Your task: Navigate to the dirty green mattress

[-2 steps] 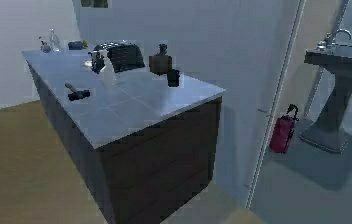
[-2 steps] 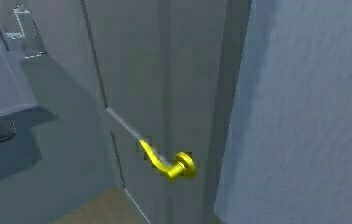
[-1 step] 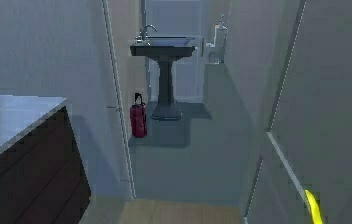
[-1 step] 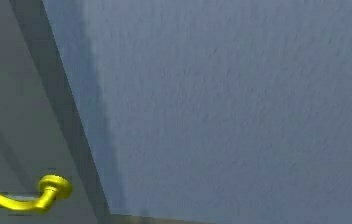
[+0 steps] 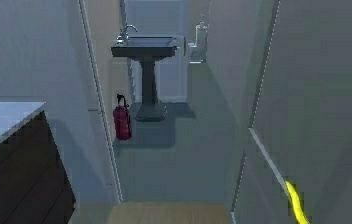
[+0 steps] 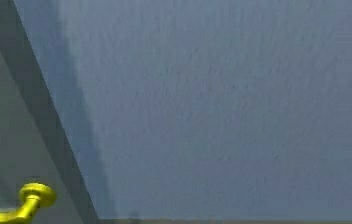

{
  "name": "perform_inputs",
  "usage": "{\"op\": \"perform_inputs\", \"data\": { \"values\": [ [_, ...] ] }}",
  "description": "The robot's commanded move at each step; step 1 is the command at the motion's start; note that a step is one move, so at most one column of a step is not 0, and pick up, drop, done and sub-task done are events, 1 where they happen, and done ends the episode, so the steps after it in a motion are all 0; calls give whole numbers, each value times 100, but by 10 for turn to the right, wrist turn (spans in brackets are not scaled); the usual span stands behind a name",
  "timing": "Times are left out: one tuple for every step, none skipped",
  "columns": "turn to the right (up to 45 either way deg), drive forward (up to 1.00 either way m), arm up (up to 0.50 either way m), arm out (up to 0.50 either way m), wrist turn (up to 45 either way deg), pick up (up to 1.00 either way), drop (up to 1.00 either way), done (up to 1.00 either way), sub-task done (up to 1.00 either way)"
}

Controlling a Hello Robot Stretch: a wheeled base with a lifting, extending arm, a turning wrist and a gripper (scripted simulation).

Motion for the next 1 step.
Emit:
{"op": "perform_inputs", "data": {
  "values": [
    [0, 100, 0, 0, 0, 0, 0, 0, 0]
  ]
}}
